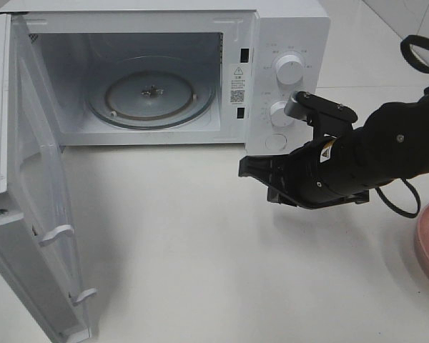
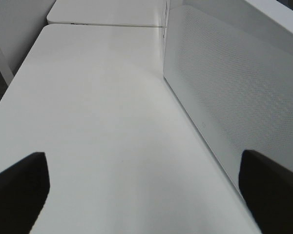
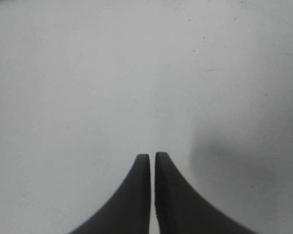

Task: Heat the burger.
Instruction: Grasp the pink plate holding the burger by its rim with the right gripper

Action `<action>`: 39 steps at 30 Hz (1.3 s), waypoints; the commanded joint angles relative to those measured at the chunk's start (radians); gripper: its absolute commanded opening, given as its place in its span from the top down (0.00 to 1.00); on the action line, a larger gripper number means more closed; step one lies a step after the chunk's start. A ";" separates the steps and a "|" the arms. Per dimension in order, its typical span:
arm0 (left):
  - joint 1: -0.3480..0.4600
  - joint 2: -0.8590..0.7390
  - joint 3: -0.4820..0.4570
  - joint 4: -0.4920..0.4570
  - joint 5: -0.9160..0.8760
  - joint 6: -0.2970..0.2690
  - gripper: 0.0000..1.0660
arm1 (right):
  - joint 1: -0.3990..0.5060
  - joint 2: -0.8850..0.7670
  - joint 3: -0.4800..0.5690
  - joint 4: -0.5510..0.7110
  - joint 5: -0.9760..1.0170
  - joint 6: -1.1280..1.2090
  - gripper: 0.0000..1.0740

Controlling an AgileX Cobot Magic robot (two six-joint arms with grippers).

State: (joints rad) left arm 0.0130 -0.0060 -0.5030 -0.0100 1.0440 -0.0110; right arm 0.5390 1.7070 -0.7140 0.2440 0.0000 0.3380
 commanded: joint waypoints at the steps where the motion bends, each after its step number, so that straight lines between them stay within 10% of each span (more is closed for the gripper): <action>1: -0.003 -0.018 0.004 -0.002 -0.009 0.001 0.08 | -0.006 -0.042 -0.002 -0.049 0.105 -0.134 0.95; 10: -0.003 -0.018 0.004 -0.002 -0.009 0.001 0.08 | -0.006 -0.163 -0.002 -0.212 0.345 -0.166 0.82; 22: -0.003 -0.018 0.004 -0.002 -0.009 0.001 0.08 | -0.006 -0.331 -0.001 -0.385 0.666 -0.163 0.16; 39: -0.003 -0.018 0.004 -0.002 -0.009 0.001 0.08 | -0.122 -0.389 -0.001 -0.456 0.849 -0.164 0.19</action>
State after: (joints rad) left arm 0.0130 -0.0060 -0.5030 -0.0100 1.0440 -0.0110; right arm 0.4560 1.3200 -0.7130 -0.1950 0.8480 0.1830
